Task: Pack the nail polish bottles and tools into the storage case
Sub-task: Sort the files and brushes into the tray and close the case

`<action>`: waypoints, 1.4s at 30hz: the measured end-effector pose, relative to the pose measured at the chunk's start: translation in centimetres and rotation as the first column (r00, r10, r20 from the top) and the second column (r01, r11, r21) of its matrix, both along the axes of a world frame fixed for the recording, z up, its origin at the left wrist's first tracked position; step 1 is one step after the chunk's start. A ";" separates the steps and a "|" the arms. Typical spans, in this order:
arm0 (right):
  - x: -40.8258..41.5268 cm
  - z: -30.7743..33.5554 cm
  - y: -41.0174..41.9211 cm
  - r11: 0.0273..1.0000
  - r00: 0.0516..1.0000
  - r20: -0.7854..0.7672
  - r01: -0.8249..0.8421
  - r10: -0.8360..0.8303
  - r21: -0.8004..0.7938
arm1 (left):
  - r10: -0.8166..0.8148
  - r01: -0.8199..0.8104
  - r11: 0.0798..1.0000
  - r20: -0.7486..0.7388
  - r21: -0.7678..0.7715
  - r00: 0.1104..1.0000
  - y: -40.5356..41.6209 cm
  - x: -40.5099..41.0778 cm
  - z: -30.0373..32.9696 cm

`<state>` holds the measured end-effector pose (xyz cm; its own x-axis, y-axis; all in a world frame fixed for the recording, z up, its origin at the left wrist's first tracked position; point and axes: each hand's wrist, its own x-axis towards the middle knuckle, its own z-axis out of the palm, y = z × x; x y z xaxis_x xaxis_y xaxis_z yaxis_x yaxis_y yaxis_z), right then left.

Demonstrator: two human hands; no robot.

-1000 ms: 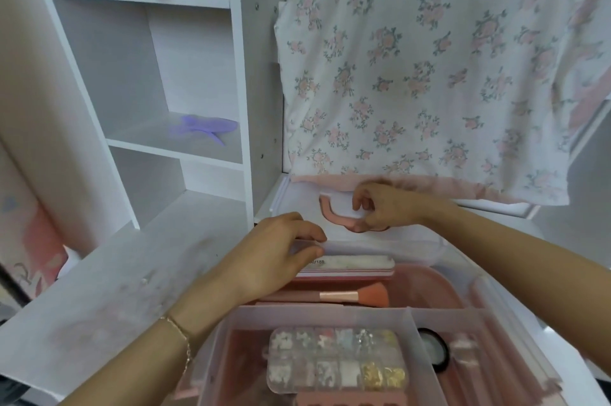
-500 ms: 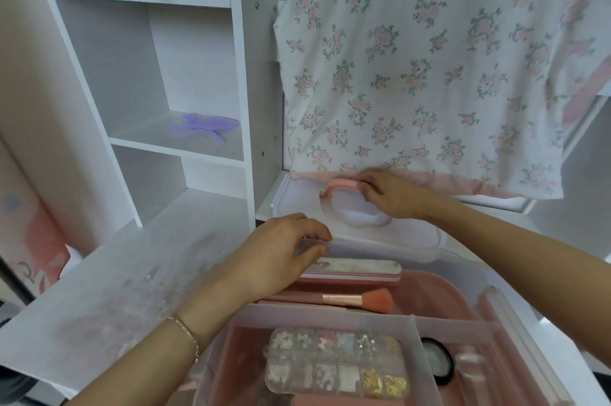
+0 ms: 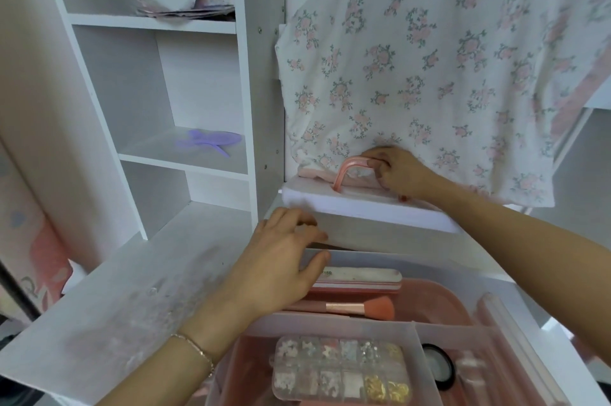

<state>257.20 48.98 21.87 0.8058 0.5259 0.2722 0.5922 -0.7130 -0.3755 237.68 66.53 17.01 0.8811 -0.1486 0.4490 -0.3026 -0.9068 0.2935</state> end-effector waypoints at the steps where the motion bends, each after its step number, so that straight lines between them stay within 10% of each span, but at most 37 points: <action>1: -0.2 0.2 0.0 1.000 1.000 -0.029 -0.004 0.005 0.024 | 0.030 -0.030 1.000 0.036 0.003 0.999 0.0 -0.2 0.1; 7: -2.9 1.1 0.2 0.998 0.998 -0.025 -0.061 0.061 0.001 | 0.246 -0.205 0.963 0.263 -0.175 0.933 0.2 -0.5 1.4; 20: -10.6 1.3 -0.4 0.990 0.993 -0.023 -0.115 0.117 0.079 | 0.205 -0.216 0.891 -0.069 -0.399 0.976 1.2 -2.7 2.2; 42: -21.7 -0.3 -3.6 0.980 0.986 0.100 -0.148 0.135 0.134 | 0.264 -0.283 0.768 -0.119 -0.575 0.957 -0.7 -12.6 -0.1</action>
